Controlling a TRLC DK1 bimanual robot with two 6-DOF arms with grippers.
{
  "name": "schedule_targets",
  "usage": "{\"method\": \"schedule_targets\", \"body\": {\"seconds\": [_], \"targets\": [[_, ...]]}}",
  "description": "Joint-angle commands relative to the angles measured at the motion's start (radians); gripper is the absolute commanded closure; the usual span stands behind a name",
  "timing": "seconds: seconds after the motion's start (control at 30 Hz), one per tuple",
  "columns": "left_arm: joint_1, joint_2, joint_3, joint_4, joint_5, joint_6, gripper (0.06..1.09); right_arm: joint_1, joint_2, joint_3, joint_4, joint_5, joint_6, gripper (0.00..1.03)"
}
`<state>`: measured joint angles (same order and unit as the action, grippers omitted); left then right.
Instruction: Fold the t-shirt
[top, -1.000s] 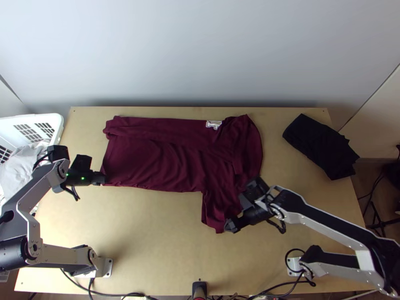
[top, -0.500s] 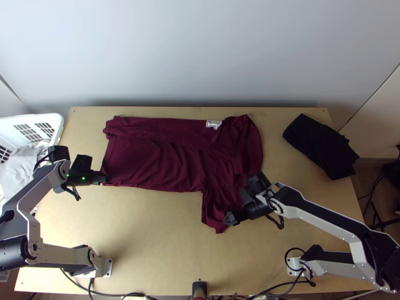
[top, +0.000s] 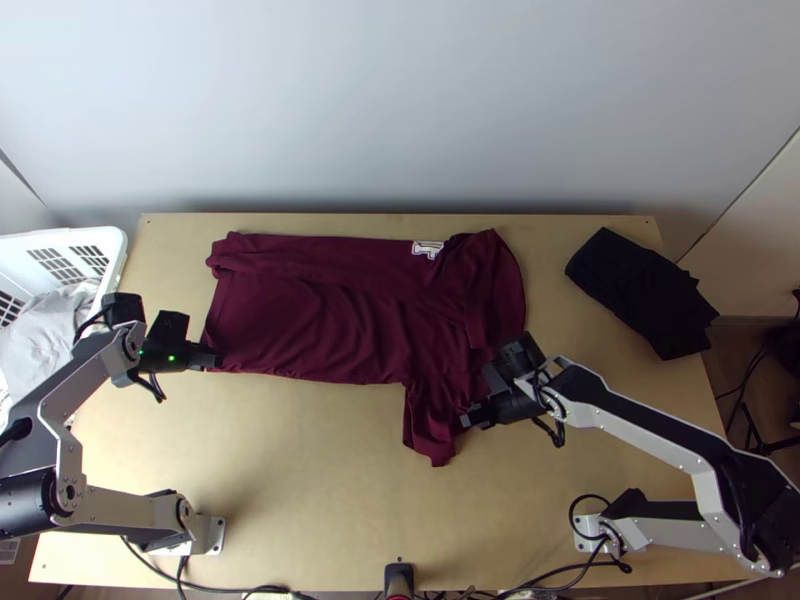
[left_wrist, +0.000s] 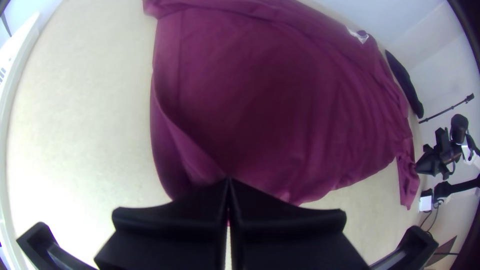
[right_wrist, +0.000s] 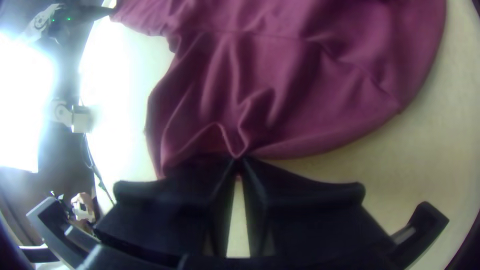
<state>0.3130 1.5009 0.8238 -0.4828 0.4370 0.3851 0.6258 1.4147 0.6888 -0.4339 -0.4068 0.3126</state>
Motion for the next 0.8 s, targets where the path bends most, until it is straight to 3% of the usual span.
{"method": "schedule_targets", "body": {"seconds": [0.0, 0.2, 0.53, 0.77], "targets": [[0.006, 0.002, -0.012, 0.009, -0.001, 0.008, 1.05, 0.017, -0.008, 0.008, 0.023, 0.04, -0.01, 1.0], [0.011, 0.004, -0.018, 0.019, -0.001, 0.017, 1.05, 0.005, -0.076, 0.02, -0.029, 0.046, -0.015, 1.0], [0.046, 0.002, -0.022, 0.018, -0.003, 0.032, 1.05, -0.187, -0.175, 0.184, -0.351, 0.045, -0.228, 1.0], [0.044, -0.007, -0.023, 0.009, -0.001, 0.024, 1.05, -0.181, -0.209, 0.218, -0.43, 0.045, -0.251, 1.0]]}}
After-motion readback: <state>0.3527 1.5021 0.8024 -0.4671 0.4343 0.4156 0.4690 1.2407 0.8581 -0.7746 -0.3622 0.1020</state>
